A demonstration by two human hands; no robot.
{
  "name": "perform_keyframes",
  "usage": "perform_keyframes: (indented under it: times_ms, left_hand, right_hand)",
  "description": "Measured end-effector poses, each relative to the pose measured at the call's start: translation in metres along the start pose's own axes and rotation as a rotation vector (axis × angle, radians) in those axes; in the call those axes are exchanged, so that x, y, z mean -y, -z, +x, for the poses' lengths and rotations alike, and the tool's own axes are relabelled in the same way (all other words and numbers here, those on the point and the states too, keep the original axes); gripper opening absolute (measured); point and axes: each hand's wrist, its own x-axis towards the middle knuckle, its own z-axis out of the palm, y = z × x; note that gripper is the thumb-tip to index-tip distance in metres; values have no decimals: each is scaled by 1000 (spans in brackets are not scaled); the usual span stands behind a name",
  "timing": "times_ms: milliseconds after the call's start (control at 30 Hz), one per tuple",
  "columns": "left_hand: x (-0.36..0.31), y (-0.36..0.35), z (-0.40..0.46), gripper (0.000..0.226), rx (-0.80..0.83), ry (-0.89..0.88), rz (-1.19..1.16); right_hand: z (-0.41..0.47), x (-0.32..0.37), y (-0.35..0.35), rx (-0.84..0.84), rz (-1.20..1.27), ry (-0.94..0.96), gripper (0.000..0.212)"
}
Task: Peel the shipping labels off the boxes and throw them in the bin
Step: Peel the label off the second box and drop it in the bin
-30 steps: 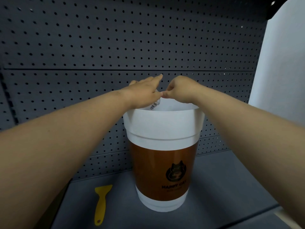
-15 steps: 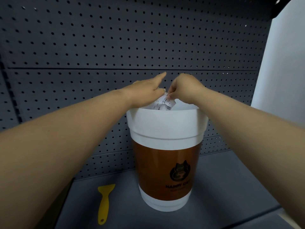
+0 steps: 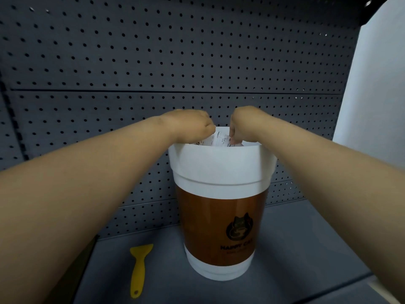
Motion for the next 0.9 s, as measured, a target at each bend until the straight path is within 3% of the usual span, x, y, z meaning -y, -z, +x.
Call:
perform_keyframes:
  times_ms: [133,267,433,500,600,667,700,800,900]
  left_hand:
    - [0,0,1,17,-11,-60,84]
    - [1,-3,3,36,-53,-93,169]
    - [-3,-2,0,38,-109,-115,124]
    - [-2,-1,-3,42,-153,-87,48]
    - [1,1,-5,25,-204,-79,27]
    - [2,2,-7,14,-217,-83,34]
    - [2,2,-8,14,-218,-80,29]
    - [1,2,-10,19,-197,-64,11]
    - [2,4,-11,17,-169,-74,51]
  right_hand:
    - [0,2,1,35,-54,-13,34]
    - [0,5,2,85,-155,-38,33]
    - [0,6,3,92,-187,-60,28]
    - [0,4,2,98,-197,-84,12]
    - [1,1,-1,75,-172,-127,30]
    - [0,0,-2,51,-165,-116,21]
    - [-1,1,-2,42,-147,-93,13]
    - [-5,2,1,45,-72,-48,31]
    - [-7,2,3,69,-43,-42,36]
